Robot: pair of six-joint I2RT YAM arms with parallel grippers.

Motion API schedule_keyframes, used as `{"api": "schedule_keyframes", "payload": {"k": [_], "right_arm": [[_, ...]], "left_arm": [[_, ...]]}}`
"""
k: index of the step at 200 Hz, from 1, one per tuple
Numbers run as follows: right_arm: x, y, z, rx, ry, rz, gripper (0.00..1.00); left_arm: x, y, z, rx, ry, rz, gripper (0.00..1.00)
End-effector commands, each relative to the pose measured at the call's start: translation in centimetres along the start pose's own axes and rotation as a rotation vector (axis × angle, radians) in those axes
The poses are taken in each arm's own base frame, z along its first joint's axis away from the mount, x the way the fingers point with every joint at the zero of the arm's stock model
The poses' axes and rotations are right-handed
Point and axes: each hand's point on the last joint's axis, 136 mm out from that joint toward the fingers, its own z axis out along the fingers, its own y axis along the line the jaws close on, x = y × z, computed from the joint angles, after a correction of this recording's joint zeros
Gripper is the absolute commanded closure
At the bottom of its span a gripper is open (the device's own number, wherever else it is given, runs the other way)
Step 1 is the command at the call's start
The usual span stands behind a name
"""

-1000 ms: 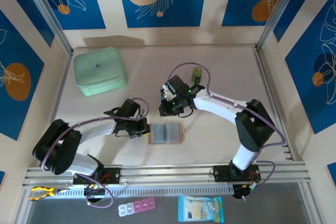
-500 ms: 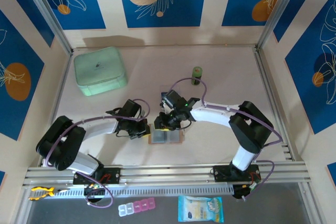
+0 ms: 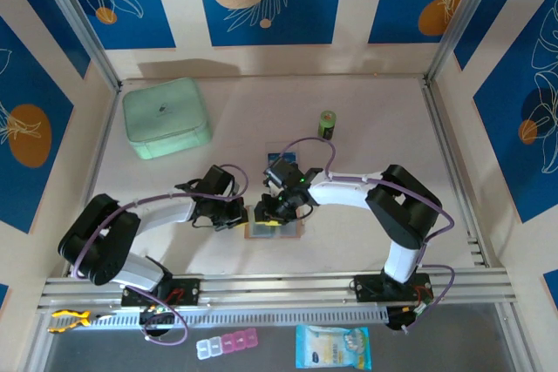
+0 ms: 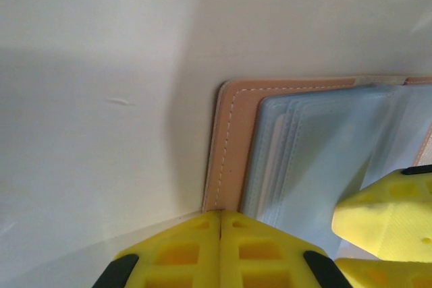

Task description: Take the credit cards out of the card holder

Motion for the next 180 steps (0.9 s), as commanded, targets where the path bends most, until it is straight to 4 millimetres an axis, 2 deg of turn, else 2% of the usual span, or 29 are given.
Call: {"api": "schedule_keyframes", "payload": {"k": [1, 119, 154, 180], "right_arm": [[0.3, -0.8, 0.4, 0.043, 0.012, 0.023, 0.65], [0.9, -3.1, -1.0, 0.101, -0.007, 0.036, 0.66], [0.8, -3.3, -1.3, 0.074, -0.005, 0.034, 0.66], [0.8, -3.2, -1.3, 0.048, -0.006, 0.039, 0.66]], "left_arm": [[0.7, 1.9, 0.0, -0.092, 0.015, 0.005, 1.00], [0.0, 0.9, -0.9, -0.093, 0.000, 0.035, 0.98], [-0.9, -0.5, -2.1, -0.065, -0.048, 0.060, 0.97], [-1.4, -2.0, -2.9, -0.021, -0.070, 0.072, 0.91]]}}
